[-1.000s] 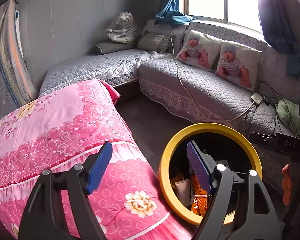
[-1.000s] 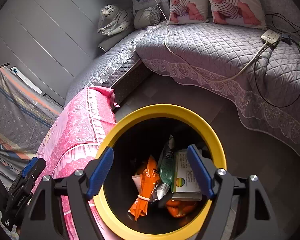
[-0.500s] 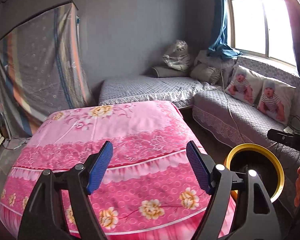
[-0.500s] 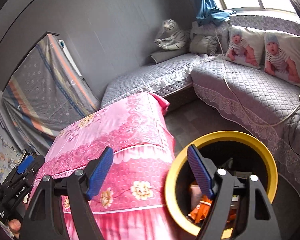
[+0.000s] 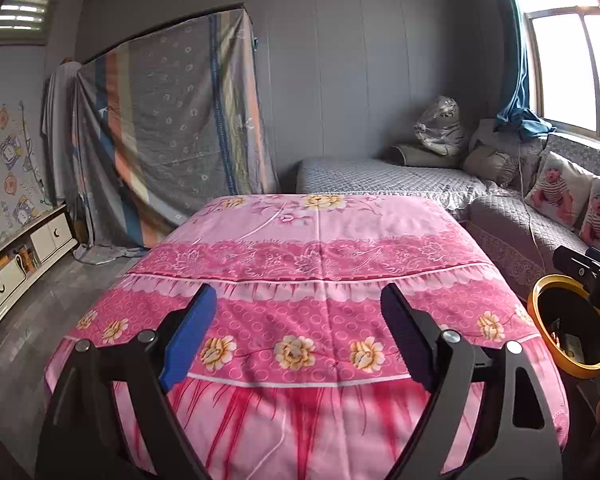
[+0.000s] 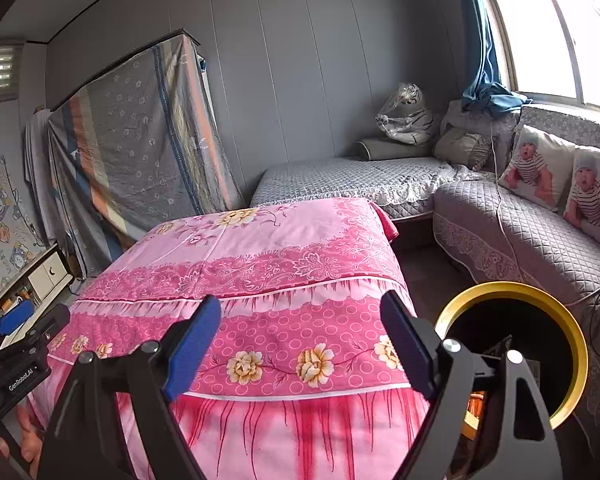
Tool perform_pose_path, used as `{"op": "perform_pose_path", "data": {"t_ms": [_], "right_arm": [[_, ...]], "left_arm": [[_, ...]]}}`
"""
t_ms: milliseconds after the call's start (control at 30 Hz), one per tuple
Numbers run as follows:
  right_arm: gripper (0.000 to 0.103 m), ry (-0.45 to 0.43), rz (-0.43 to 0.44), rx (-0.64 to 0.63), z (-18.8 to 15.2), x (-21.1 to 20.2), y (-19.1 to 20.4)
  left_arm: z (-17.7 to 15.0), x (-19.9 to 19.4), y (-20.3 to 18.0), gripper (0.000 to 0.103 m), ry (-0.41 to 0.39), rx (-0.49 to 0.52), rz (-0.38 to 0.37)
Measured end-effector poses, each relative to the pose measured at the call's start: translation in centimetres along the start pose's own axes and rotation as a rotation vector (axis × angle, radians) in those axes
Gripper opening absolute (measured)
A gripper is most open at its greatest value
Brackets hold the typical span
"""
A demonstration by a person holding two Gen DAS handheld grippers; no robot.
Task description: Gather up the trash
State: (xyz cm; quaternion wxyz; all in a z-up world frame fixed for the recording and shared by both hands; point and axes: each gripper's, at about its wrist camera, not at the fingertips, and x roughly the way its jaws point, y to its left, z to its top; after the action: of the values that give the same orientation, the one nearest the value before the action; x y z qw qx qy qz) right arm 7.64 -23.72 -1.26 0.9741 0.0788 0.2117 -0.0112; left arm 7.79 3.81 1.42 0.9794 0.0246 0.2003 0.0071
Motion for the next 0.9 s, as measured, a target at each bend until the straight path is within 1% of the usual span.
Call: {"op": "perform_pose_path", "data": {"t_ms": [33, 67, 133, 233, 300, 400, 500, 567, 700, 900], "right_arm": [[0.081, -0.001, -0.002, 0.001, -0.5, 0.0, 0.1], [0.084, -0.006, -0.013, 0.000, -0.8, 0.0, 0.4], [0.089, -0.019, -0.032, -0.008, -1.6, -0.2, 0.7], [0.090, -0.027, -0.043, -0.025, -2.6, -0.4, 1.0], [0.095, -0.042, -0.049, -0.021, -3.3, -0.7, 1.0], [0.095, -0.046, -0.051, -0.022, -4.1, -0.9, 1.1], [0.095, -0.046, -0.045, -0.014, -4.5, -1.1, 1.0], [0.095, -0.049, -0.053, -0.021, -4.6, -1.2, 1.1], [0.095, -0.054, -0.054, -0.022, -4.6, -1.4, 1.2], [0.095, -0.043, -0.056, -0.033, -4.7, -1.1, 1.4]], "left_arm": [[-0.5, 0.0, 0.6, 0.090, -0.001, -0.011, 0.010], [-1.0, -0.1, 1.1, 0.093, -0.003, -0.025, 0.024], [-1.8, -0.4, 1.9, 0.095, -0.018, -0.047, 0.052], [-2.7, -0.8, 2.2, 0.095, -0.034, -0.060, 0.085], [-3.1, -1.1, 2.3, 0.095, -0.056, -0.076, 0.098], [-3.5, -1.9, 2.8, 0.095, -0.085, -0.104, 0.098], [-3.6, -2.3, 3.2, 0.095, -0.088, -0.136, 0.061], [-3.8, -2.5, 3.4, 0.095, -0.092, -0.151, 0.074], [-3.9, -2.4, 3.6, 0.095, -0.086, -0.155, 0.083], [-3.8, -2.5, 3.5, 0.095, -0.095, -0.156, 0.039]]}}
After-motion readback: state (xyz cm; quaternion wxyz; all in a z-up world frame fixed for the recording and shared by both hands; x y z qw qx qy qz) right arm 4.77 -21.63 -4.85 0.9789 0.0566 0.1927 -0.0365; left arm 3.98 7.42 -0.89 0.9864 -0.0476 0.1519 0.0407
